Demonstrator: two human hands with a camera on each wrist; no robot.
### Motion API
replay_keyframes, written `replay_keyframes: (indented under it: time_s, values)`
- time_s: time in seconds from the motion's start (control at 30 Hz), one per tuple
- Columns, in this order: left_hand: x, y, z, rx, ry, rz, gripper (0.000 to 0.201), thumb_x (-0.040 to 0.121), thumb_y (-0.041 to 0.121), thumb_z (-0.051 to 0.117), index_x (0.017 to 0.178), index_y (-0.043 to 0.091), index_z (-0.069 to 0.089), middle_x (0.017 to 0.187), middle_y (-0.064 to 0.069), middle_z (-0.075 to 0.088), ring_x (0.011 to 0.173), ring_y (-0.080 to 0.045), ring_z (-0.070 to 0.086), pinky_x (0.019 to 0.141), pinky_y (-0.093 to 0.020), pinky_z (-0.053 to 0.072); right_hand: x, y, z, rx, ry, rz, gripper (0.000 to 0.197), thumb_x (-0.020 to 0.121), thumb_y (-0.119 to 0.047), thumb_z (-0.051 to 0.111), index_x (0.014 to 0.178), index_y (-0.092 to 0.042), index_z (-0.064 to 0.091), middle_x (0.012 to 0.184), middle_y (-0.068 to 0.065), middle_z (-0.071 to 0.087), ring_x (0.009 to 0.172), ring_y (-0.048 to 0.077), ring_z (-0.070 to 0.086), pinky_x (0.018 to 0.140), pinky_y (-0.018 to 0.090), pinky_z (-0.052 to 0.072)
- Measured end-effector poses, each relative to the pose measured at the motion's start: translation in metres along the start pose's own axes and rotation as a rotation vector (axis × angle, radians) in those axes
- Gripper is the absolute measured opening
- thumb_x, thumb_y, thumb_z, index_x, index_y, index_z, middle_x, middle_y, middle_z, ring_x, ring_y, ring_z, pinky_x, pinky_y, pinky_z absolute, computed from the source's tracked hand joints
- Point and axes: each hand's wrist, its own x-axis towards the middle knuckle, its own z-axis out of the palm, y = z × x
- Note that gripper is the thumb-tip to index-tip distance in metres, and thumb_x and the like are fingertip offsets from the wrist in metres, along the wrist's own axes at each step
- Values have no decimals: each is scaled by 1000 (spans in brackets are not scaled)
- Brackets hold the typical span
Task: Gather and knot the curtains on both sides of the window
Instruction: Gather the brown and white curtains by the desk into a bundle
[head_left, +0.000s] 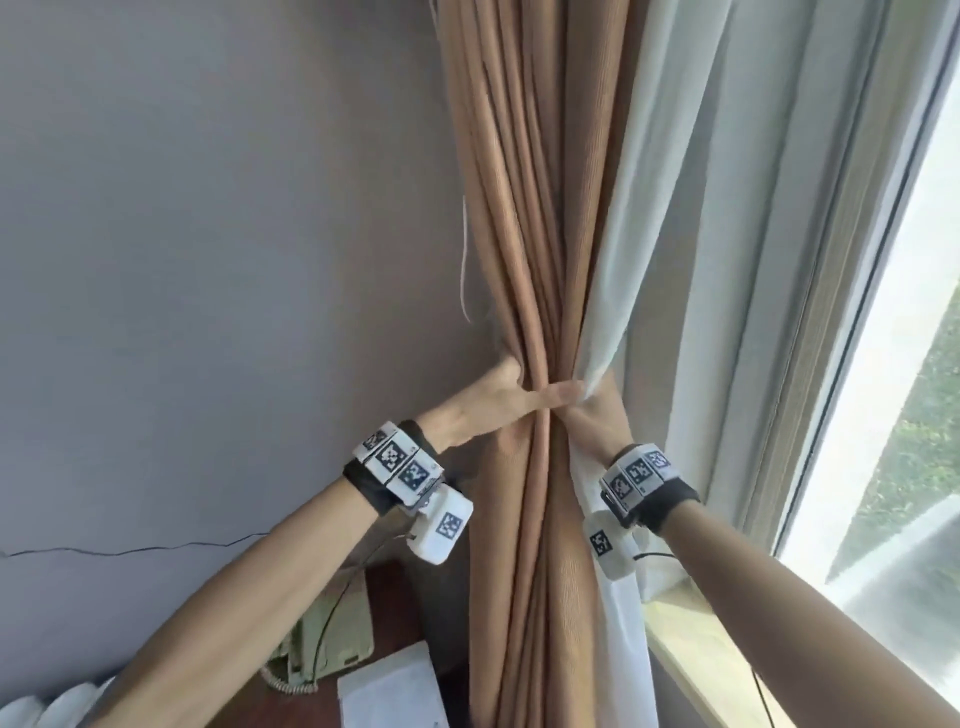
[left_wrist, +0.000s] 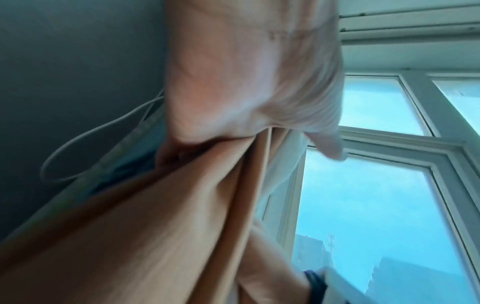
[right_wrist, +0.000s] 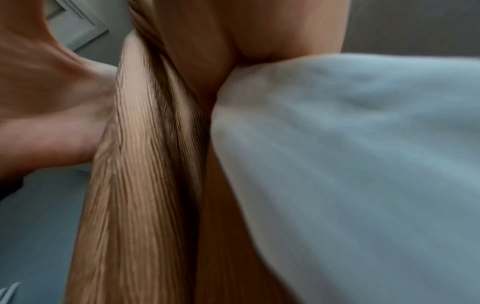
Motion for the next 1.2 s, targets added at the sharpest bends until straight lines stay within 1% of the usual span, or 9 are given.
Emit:
replay_keyframes:
  time_s: [0.13,0.23,0.33,0.43,0.57,0.8,1.0,1.13,1.2]
  values:
    - [5,-1,0,94,220,-39,103,66,61,91,147,12,51,140,5,65,130,-4,59,118,-34,43,-4,-11,17,19,-249,-146,26,84,3,70,102,-16,69,94,1,74,91,9,74,82,36,63]
    - [13,2,11,105,396,-172,126,42,83,88,143,17,55,136,6,67,125,-8,62,114,-33,46,-11,-10,24,60,-480,-150,63,78,5,72,139,-3,58,125,1,72,122,5,68,106,24,53]
    - [17,9,25,99,631,-195,105,55,56,95,138,13,48,124,5,64,113,-11,63,102,-28,50,-23,2,28,47,-556,-39,111,67,-22,84,161,-6,27,139,5,65,127,8,65,109,32,54]
    - [20,14,35,82,774,-233,76,60,41,88,125,16,56,110,4,71,102,-17,70,90,-31,58,-37,7,11,45,-586,-35,146,67,-33,98,167,-21,-8,166,-10,35,147,2,44,111,7,39]
    - [29,15,37,-8,853,-245,71,68,41,85,127,11,59,114,3,70,107,-17,68,94,-30,55,-55,12,-19,94,-634,-153,137,81,-30,92,166,-31,-16,174,-20,-8,158,-8,-1,128,19,9]
    - [30,20,34,-74,935,-204,75,65,44,89,125,8,62,122,0,67,115,-14,64,110,-33,48,-61,58,-58,101,-449,-45,95,94,-48,76,166,-41,15,173,-20,14,158,-3,14,129,31,19]
    - [17,13,25,-68,904,-213,48,73,25,88,116,14,69,111,0,72,109,-16,70,103,-34,55,-18,67,-68,153,-216,153,114,86,-67,73,168,-30,2,176,-7,8,162,15,13,131,42,19]
    - [11,7,15,-84,853,-214,42,74,24,87,111,15,69,103,4,72,109,-16,71,101,-31,55,35,61,-55,249,-171,300,124,82,-59,83,168,-25,0,163,-2,42,149,19,44,123,34,35]
    - [8,4,7,-106,839,-223,68,58,40,89,117,11,70,108,4,74,108,-14,71,100,-31,56,59,59,-42,218,-199,333,131,72,-65,86,167,-29,3,149,-7,55,136,17,57,116,34,43]
